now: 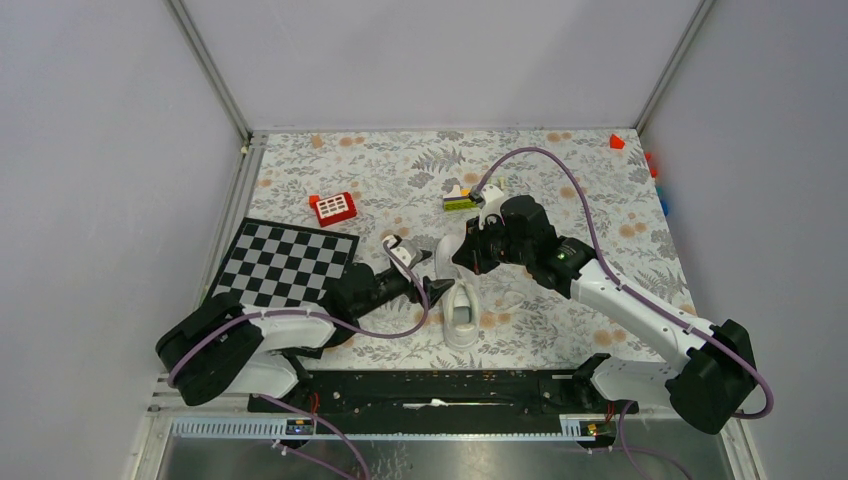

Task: Tie the shoes
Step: Wrap the shoelace around the shoelace.

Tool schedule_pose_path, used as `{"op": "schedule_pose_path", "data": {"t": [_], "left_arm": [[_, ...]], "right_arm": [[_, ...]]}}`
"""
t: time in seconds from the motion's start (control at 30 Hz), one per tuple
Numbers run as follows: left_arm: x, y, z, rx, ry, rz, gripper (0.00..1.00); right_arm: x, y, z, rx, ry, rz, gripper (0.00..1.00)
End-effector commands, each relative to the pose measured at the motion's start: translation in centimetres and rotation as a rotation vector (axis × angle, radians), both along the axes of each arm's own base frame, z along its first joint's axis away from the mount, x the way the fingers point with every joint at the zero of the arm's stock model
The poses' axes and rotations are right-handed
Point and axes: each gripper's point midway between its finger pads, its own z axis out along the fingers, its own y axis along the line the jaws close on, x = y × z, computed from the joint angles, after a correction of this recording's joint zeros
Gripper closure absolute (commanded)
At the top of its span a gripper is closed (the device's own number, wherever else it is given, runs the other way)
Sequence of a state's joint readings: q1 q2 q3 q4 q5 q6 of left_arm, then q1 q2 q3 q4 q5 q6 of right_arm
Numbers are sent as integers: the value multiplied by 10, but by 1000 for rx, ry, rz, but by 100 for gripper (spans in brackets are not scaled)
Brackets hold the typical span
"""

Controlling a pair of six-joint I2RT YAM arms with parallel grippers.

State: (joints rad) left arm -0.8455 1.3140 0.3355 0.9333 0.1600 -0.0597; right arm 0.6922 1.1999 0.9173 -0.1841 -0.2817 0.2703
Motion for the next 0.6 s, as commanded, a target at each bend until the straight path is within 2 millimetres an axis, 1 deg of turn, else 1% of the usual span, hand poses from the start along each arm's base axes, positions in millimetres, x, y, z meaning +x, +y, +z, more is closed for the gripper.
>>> {"op": "schedule_pose_path", "data": {"t": [0.0, 0.1, 0.27, 0.47, 0.57], "left_arm": [[-3, -10, 39, -131, -113, -56, 14], [-6, -15, 45, -187, -94, -77, 13], [-10, -27, 44, -211, -61, -134, 13], [-14, -30, 48, -237, -55, -149, 13], [-14, -34, 48, -236, -50, -140, 13]], "right_arm": [[7, 5, 24, 45, -39, 2, 100], [8, 6, 24, 45, -36, 2, 100], [8, 7, 24, 48, -32, 3, 100], [9, 7, 24, 43, -32, 1, 100], [10, 7, 26, 46, -35, -1, 100]]}}
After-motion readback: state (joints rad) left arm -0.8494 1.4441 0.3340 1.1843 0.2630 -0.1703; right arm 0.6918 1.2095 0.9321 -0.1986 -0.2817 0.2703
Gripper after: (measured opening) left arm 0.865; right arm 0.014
